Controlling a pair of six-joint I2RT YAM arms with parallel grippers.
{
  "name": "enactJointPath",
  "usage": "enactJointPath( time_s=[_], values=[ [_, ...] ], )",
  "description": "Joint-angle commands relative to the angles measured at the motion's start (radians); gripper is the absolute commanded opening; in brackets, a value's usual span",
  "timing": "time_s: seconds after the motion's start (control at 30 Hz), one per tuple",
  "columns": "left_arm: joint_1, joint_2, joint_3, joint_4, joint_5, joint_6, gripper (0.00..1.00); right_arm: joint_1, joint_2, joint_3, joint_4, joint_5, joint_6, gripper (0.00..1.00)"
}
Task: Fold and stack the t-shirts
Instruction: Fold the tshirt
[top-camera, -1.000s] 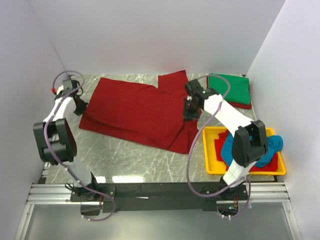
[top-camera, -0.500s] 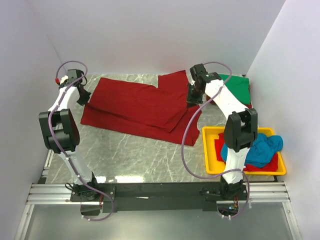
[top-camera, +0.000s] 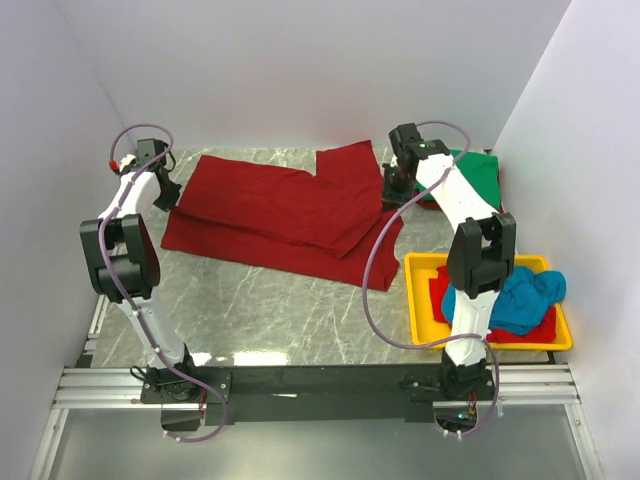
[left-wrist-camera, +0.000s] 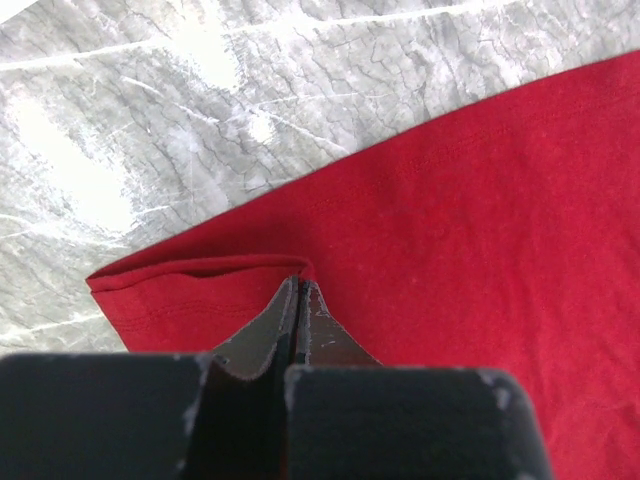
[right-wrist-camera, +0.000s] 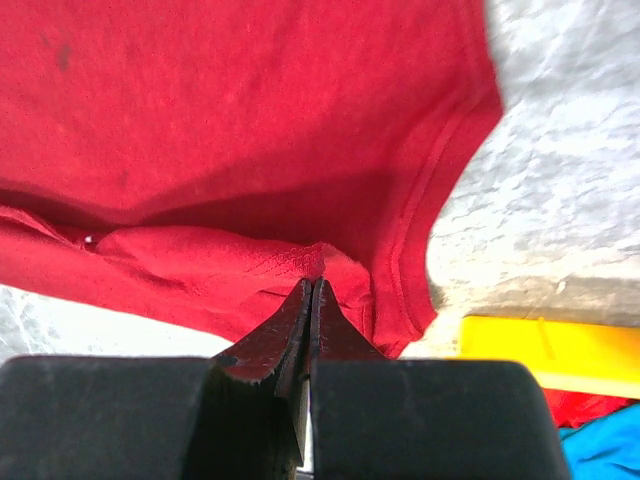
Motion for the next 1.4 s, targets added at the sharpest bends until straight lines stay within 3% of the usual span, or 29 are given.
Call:
enactJointPath(
  time_s=[0.0,0.5,0.6,0.63,0.67,0.73,0.83,0.9,1.1,1.37],
  values=[
    [0.004,-0.003,0.027,0.012,-0.024,-0.035,0.01,-0.024,-0.008,0.059,-0.002,0.006,-0.022,0.0],
    [0.005,0.145,0.168,-0.04,0.011,-0.014,0.01,-0.032,0.126,0.186,-0.022,-0.019,-0.051,0.0],
    [0.008,0.17,0.213,-0.051,0.016,-0.005,0.19,-0.043,0.178,0.263,-0.039,-0.025,-0.051,0.03],
    [0.01,0.171,0.222,-0.052,0.014,-0.005,0.35,-0.047,0.193,0.288,-0.043,-0.026,-0.05,0.07],
    [0.01,0.173,0.228,-0.052,0.012,-0.005,0.43,-0.049,0.221,0.312,-0.05,-0.028,-0.048,0.21],
    [0.008,0.17,0.245,-0.051,0.009,-0.001,0.64,-0.056,0.245,0.392,-0.069,-0.029,-0.048,0.36],
    [-0.004,0.152,0.24,-0.049,0.008,0.011,0.77,-0.056,0.247,0.421,-0.071,-0.029,-0.054,0.59],
    [-0.018,0.13,0.213,-0.037,0.008,0.021,0.79,-0.053,0.206,0.347,-0.036,-0.043,-0.065,0.63],
    [-0.093,0.057,0.057,0.04,0.034,0.031,0.85,0.011,0.051,0.029,0.081,-0.158,-0.108,0.6],
    [-0.127,-0.002,-0.109,0.14,0.106,0.041,0.86,0.147,0.058,-0.07,0.105,-0.276,-0.146,0.52]
  ],
)
